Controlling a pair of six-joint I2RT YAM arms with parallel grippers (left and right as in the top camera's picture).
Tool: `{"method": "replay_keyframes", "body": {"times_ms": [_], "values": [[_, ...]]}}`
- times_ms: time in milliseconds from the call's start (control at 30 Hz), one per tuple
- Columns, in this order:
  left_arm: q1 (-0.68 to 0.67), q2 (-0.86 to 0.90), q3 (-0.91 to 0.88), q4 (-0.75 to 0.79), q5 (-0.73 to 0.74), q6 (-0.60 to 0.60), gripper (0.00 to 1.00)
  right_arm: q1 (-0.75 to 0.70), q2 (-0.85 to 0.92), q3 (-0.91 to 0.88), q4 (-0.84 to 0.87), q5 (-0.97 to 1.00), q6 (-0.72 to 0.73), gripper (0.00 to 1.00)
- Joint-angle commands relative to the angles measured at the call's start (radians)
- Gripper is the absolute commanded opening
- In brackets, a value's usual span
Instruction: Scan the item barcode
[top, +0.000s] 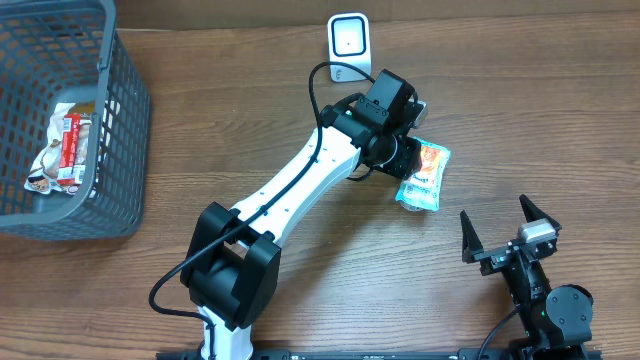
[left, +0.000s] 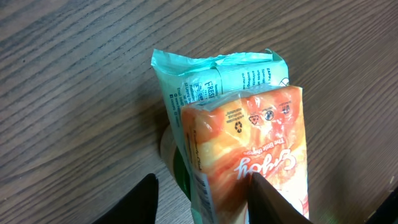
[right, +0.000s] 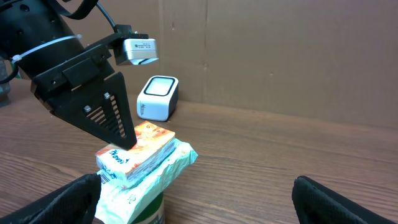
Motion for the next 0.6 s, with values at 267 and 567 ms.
{"method": "replay_keyframes", "body": {"times_ms": [267,567], "values": [[-0.015,-0.011,-0.010,0.003,0.014,-0.016,0.26,-0.001,-0.009,-0.010,0.003,-0.003,0.000,1.00],[-0.015,-0.011,-0.010,0.003,0.037,-0.027,0.06,-0.001,-0.009,-0.010,0.003,-0.002,0.000,1.00]]}}
